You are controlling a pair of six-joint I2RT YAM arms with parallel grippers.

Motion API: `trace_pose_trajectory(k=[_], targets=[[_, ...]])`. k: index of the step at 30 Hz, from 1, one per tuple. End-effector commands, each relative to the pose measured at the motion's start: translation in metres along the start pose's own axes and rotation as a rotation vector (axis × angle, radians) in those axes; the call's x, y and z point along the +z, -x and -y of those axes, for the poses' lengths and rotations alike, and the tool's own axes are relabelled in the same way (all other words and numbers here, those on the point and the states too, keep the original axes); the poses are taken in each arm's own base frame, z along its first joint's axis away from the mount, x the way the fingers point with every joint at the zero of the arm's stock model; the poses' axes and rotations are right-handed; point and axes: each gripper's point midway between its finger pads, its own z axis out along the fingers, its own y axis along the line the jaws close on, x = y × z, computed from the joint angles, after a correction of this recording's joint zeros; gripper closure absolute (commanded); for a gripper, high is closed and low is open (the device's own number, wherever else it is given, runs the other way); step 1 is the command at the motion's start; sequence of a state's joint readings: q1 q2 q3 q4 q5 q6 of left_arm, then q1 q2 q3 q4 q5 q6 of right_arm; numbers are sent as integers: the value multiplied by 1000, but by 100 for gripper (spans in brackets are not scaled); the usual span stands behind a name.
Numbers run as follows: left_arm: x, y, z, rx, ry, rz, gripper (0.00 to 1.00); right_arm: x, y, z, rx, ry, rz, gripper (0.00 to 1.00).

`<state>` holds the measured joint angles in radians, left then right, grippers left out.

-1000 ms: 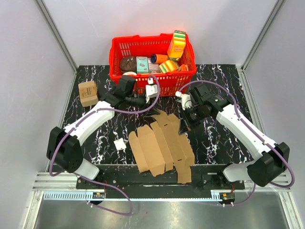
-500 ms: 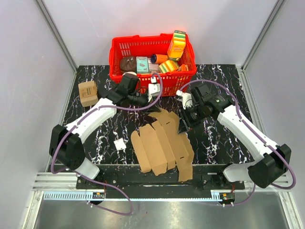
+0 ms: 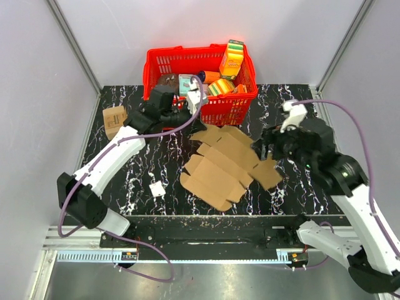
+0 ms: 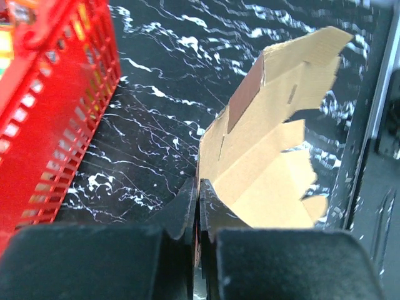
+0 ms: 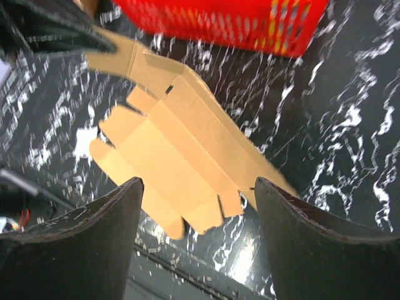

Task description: Fold the paper box

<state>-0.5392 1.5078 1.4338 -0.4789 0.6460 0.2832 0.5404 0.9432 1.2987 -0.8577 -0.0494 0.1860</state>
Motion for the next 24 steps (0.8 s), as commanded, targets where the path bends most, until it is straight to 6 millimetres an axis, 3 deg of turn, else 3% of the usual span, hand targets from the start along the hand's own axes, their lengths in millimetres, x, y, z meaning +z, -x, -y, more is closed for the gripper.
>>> trace_pose_trajectory(k=[1, 3, 10, 19, 24], targets=[[-50, 71, -4, -130, 203, 209, 100, -21, 45, 15, 69, -113, 208, 22], [-54, 71, 0, -225, 220, 249, 100, -26, 48, 15, 80, -114, 229, 22], [-82, 75, 41, -545, 160, 344, 100, -37, 57, 18, 99, -126, 301, 22], [-96, 88, 114, -638, -124, 357, 100, -60, 70, 18, 134, -122, 408, 22], [-103, 114, 165, -617, -299, 377, 100, -76, 78, 22, 153, -128, 491, 22]])
